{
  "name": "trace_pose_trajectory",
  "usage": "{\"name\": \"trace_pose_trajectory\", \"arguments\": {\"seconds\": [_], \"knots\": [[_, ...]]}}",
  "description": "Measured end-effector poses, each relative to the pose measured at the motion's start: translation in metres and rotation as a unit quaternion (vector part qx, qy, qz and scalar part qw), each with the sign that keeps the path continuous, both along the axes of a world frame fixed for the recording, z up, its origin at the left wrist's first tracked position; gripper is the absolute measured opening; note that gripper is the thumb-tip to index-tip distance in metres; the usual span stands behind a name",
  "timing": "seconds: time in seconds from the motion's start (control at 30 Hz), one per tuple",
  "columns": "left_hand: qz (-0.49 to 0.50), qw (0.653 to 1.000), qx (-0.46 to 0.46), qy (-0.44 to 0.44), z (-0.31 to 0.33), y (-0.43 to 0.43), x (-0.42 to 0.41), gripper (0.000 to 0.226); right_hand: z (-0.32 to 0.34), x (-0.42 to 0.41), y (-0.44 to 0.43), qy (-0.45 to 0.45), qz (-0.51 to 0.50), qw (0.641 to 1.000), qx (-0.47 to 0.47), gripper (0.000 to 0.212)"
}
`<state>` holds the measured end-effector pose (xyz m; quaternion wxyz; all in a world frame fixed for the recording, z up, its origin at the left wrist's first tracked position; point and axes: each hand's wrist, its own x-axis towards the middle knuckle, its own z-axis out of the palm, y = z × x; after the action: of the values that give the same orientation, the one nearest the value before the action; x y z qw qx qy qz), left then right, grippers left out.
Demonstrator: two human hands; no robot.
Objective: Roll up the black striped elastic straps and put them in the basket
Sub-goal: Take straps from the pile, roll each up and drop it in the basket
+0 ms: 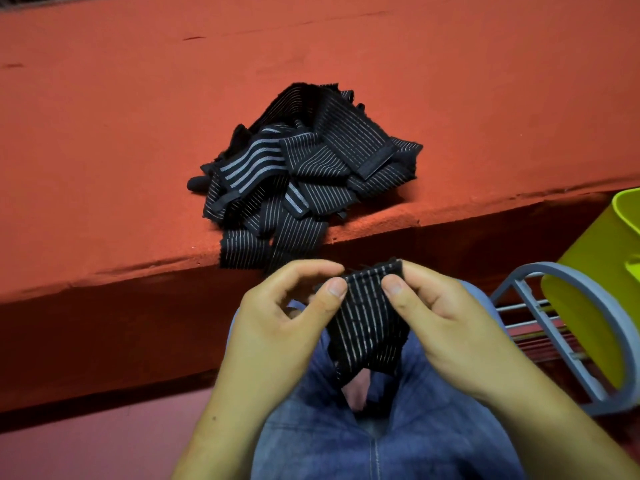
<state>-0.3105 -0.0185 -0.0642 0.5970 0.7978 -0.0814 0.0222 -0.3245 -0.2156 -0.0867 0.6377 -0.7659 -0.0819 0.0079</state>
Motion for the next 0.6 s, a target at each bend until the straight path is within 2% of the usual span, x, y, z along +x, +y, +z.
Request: {"name": "trace_pose_trajectory", "arguments": {"seconds": [0.1,0.17,0.23,0.27,0.37,0.43,0.5,0.6], "knots": [[-0.001,1.000,-0.009,-0.005,-0.001,-0.002,-0.002,0.007,0.000,0.000,0.003,0.002,-0.040,0.999,0.006,0.021],[0.030,0.999,-0.029,-0.008,-0.005,-0.004,-0.001,0.006,-0.002,-0.001,0.006,-0.016,-0.127,0.992,-0.017,0.011],[0.066,0.996,-0.067,-0.005,-0.007,-0.007,0.000,0.005,-0.004,-0.005,0.010,-0.046,-0.216,0.973,-0.064,0.020],[0.079,0.993,-0.088,0.000,-0.007,-0.008,0.001,0.005,-0.004,-0.008,0.012,-0.064,-0.229,0.968,-0.082,0.025],[0.084,0.987,-0.135,0.015,-0.004,-0.015,0.000,0.011,-0.005,-0.017,0.025,-0.081,-0.147,0.977,-0.129,0.052],[0.065,0.986,-0.151,0.019,0.000,-0.020,-0.002,0.017,-0.010,-0.019,0.034,-0.066,-0.094,0.987,-0.112,0.067],[0.036,0.987,-0.156,0.015,0.003,-0.022,-0.005,0.023,-0.011,-0.017,0.037,-0.043,-0.087,0.994,-0.045,0.063],[0.009,0.991,-0.133,0.001,0.006,-0.021,-0.007,0.028,-0.006,-0.013,0.035,-0.021,-0.106,0.994,0.031,0.035]]}}
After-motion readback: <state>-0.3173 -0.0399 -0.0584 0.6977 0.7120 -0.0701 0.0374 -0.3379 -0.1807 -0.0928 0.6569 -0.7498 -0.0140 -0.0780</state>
